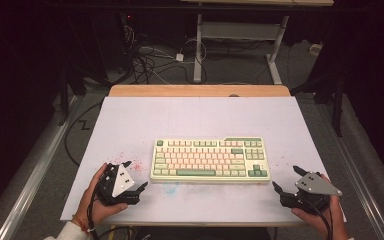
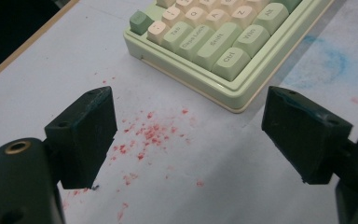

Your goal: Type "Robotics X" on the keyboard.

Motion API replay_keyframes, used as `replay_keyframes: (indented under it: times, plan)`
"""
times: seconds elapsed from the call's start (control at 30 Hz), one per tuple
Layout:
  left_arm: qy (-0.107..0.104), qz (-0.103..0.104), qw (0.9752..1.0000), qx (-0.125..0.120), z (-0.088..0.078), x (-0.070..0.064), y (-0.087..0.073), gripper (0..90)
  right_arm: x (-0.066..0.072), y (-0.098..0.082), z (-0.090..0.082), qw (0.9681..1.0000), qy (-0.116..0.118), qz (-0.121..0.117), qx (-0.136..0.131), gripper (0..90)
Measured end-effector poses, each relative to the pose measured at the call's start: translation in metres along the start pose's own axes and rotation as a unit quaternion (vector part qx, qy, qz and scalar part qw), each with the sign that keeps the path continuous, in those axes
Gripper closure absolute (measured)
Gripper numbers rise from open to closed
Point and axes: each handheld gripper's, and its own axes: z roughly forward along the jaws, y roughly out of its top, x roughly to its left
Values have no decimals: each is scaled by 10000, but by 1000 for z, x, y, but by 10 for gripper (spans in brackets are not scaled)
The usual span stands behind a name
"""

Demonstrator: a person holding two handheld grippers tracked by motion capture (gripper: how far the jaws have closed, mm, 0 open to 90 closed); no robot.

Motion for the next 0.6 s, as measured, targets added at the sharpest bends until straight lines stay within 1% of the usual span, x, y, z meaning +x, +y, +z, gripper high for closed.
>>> replay_keyframes:
  times: [0.03, 0.1, 0.13, 0.17, 0.3, 0.37, 0.43, 0.5, 0.6]
  plan:
    - [-10, 2, 10000, 20, 1, 0, 0, 167, 0, -2, 1, 10000, 6, 19, 17, 193]
    - [-13, 5, 10000, 45, 1, 0, -1, 167, 0, -3, 1, 10000, -3, -29, 53, 193]
    - [-14, 4, 10000, 48, 2, 0, -1, 167, 1, -3, 1, 10000, -47, -40, 49, 193]
    - [-26, 0, 10000, 48, 2, -1, -1, 167, 1, -3, 1, 10000, -66, -61, 40, 193]
    - [-35, -14, 10000, 36, 1, -1, -1, 167, 2, -2, 0, 10000, -36, -22, -24, 193]
    - [-12, -5, 10000, 23, 1, -2, 0, 167, 3, -1, 0, 10000, -10, -53, -40, 193]
    - [-57, -27, 10000, -21, 1, -2, 0, 167, 4, 0, 0, 10000, -15, -85, -43, 192]
    - [-51, 29, 10000, 9, 1, -2, 0, 167, 6, 2, -2, 9999, -27, -82, -88, 192]
    - [-90, 14, 10000, -17, 1, -2, -1, 167, 7, 3, -5, 9999, -40, -83, -110, 189]
